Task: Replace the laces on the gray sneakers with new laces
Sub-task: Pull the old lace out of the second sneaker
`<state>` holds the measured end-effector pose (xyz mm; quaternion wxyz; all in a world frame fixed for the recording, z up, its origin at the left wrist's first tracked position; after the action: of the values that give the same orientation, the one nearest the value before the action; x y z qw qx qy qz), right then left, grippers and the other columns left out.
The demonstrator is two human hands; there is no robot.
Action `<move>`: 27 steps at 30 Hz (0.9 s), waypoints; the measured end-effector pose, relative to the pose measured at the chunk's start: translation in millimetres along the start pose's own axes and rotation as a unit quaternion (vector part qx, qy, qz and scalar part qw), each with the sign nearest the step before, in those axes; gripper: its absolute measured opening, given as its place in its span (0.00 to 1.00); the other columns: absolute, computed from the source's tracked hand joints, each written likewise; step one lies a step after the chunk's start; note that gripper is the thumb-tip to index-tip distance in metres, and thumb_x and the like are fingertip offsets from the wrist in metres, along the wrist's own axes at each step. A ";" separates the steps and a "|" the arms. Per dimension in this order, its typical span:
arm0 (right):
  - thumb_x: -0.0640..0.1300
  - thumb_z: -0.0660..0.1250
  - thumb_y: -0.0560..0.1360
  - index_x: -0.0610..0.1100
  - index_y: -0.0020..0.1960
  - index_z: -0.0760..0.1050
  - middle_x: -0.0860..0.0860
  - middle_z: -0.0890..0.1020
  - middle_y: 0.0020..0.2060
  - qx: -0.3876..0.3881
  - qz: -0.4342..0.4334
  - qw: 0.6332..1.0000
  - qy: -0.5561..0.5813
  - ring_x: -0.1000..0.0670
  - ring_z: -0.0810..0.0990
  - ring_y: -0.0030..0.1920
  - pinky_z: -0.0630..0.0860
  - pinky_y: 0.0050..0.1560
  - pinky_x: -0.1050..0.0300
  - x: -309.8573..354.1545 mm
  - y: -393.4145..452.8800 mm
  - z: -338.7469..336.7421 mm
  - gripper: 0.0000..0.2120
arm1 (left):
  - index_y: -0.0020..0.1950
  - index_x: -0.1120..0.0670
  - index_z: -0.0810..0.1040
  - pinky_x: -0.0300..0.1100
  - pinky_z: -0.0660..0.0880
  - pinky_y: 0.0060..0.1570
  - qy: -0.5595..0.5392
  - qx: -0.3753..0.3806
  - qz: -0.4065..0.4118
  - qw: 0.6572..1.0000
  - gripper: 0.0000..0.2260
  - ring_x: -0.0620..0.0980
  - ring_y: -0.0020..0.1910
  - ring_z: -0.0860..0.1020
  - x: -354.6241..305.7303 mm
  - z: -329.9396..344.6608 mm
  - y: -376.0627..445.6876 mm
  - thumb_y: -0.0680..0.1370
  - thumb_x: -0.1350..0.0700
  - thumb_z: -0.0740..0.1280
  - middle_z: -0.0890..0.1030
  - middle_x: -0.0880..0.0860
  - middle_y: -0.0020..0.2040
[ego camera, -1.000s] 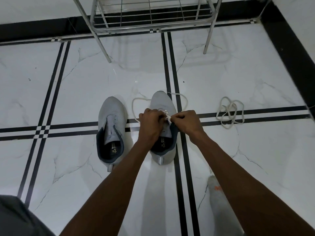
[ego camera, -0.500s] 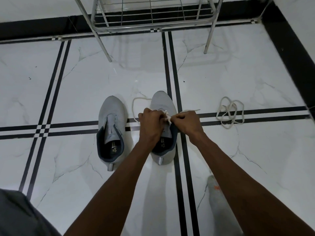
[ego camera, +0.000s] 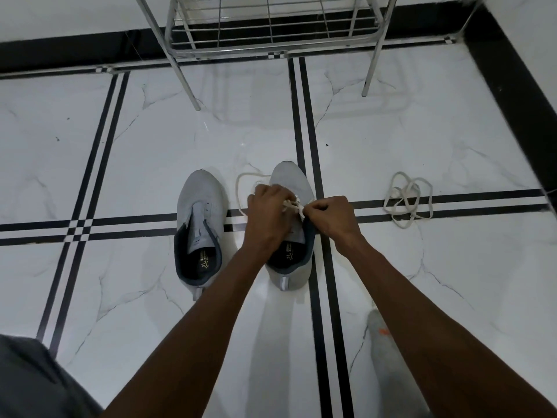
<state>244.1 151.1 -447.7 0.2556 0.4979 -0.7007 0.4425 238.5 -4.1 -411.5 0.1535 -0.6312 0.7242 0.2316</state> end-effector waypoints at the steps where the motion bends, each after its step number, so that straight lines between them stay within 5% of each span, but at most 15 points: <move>1: 0.40 0.69 0.72 0.40 0.37 0.84 0.44 0.83 0.31 0.001 -0.005 1.000 -0.006 0.52 0.78 0.30 0.75 0.32 0.59 0.8 0.1 0.1 0.08 | 0.50 0.54 0.83 0.44 0.60 0.50 0.023 0.028 0.001 0.999 0.04 0.55 0.55 0.74 0.9 12.2 0.4 0.77 0.57 0.70 0.84 0.51 0.52; 5: 0.41 0.71 0.72 0.41 0.39 0.86 0.46 0.85 0.32 0.002 0.004 1.000 0.006 0.50 0.81 0.33 0.80 0.33 0.56 -3.8 -0.3 -0.4 0.07 | 0.45 0.55 0.86 0.45 0.72 0.47 -0.090 -0.002 -0.070 0.993 0.04 0.52 0.45 0.79 18.0 11.7 -4.9 0.77 0.60 0.70 0.85 0.52 0.43; 8: 0.40 0.70 0.72 0.40 0.40 0.86 0.45 0.85 0.33 -0.006 0.008 1.000 0.008 0.52 0.79 0.32 0.77 0.34 0.58 -7.6 -0.9 -4.3 0.06 | 0.45 0.59 0.86 0.36 0.71 0.40 -0.202 -0.182 -0.315 0.910 0.06 0.53 0.42 0.83 79.3 -26.3 -24.3 0.77 0.61 0.69 0.86 0.55 0.42; 10: 0.39 0.71 0.72 0.39 0.39 0.85 0.45 0.84 0.32 -0.012 0.003 1.000 0.005 0.52 0.79 0.31 0.77 0.34 0.58 -9.1 -2.9 -6.6 0.06 | 0.49 0.60 0.86 0.32 0.68 0.39 -0.186 -0.188 -0.371 0.890 0.07 0.52 0.44 0.83 100.1 -37.2 -30.5 0.78 0.59 0.70 0.86 0.56 0.45; 15: 0.43 0.73 0.72 0.42 0.41 0.86 0.50 0.84 0.33 0.000 -0.007 1.000 -0.008 0.54 0.81 0.33 0.82 0.39 0.57 -3.8 -0.6 -4.8 0.06 | 0.62 0.60 0.78 0.29 0.75 0.38 -0.193 -0.130 -0.254 0.939 0.17 0.44 0.40 0.79 73.9 -41.4 -19.4 0.76 0.57 0.74 0.79 0.54 0.57; 17: 0.44 0.73 0.72 0.41 0.41 0.86 0.49 0.85 0.34 0.001 -0.012 1.000 -0.016 0.53 0.81 0.33 0.80 0.39 0.57 -2.4 0.3 -4.5 0.07 | 0.55 0.55 0.77 0.42 0.79 0.42 -0.181 -0.129 -0.206 0.953 0.12 0.47 0.40 0.79 55.8 -37.6 -24.0 0.74 0.54 0.74 0.79 0.52 0.49; 20: 0.45 0.74 0.71 0.42 0.43 0.86 0.50 0.86 0.37 -0.005 -0.033 0.998 -0.050 0.54 0.82 0.36 0.78 0.40 0.59 1.0 1.9 -3.3 0.06 | 0.46 0.53 0.76 0.39 0.76 0.38 -0.165 -0.057 -0.151 0.973 0.12 0.46 0.39 0.77 34.0 -14.0 -33.3 0.74 0.48 0.75 0.79 0.49 0.39; 24: 0.42 0.76 0.69 0.44 0.47 0.84 0.51 0.83 0.45 -0.037 -0.178 0.976 -0.119 0.54 0.79 0.43 0.76 0.48 0.61 34.1 0.8 -1.3 0.08 | 0.51 0.56 0.83 0.42 0.80 0.49 -0.151 -0.027 -0.138 0.978 0.06 0.46 0.45 0.81 35.5 2.0 -41.1 0.77 0.55 0.73 0.84 0.50 0.46; 27: 0.42 0.75 0.71 0.44 0.48 0.86 0.46 0.83 0.48 0.035 -0.251 0.949 -0.186 0.47 0.80 0.47 0.76 0.52 0.56 48.3 -1.2 27.9 0.06 | 0.53 0.54 0.86 0.31 0.76 0.51 -0.195 -0.043 -0.158 0.967 0.05 0.38 0.46 0.81 42.6 -1.0 -40.4 0.79 0.56 0.71 0.86 0.49 0.48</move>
<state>229.5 103.8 -422.0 0.2061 0.7396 -0.5722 0.2881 271.8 -44.4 -438.3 0.2987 -0.6863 0.5608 0.3538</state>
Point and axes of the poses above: each hand's wrist, its own y-axis towards the middle knuckle, its own z-axis out of the palm, x = y × z, the point moved 10 cm from there along y, towards the middle knuckle
